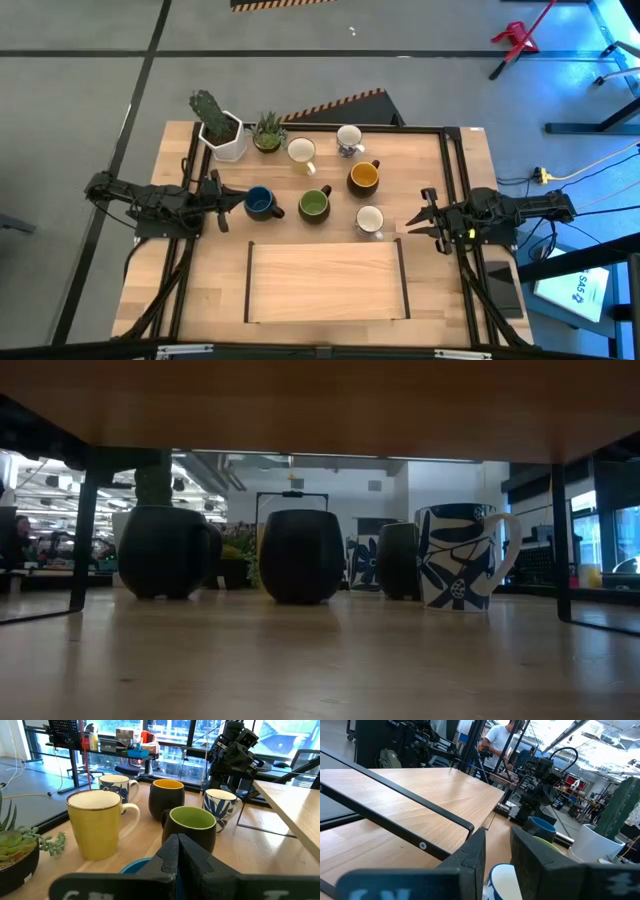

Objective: Place coffee mugs

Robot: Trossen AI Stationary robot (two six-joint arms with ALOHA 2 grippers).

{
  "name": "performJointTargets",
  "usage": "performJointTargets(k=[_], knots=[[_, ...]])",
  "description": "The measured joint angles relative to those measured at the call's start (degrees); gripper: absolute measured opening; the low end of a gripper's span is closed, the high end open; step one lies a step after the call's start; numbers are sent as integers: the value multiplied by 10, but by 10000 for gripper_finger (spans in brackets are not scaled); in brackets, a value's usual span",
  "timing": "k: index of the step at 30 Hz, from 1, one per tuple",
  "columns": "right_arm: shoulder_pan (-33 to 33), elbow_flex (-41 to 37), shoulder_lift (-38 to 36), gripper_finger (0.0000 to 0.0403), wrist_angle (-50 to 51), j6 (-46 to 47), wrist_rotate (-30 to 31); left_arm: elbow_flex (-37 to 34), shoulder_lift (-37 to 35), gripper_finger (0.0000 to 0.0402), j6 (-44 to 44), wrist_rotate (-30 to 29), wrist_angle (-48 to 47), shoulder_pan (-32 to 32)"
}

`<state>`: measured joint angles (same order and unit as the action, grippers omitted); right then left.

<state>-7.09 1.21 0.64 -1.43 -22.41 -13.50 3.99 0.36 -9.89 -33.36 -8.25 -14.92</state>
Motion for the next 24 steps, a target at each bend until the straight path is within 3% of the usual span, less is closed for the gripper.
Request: performJointTargets(k=[17, 24], knots=[[0, 0, 0, 79, -3, 0, 11, 0, 0, 0, 0, 0, 0, 0], [0, 0, 0, 79, -39, 69, 6, 0, 0, 0, 0, 0, 0, 0]])
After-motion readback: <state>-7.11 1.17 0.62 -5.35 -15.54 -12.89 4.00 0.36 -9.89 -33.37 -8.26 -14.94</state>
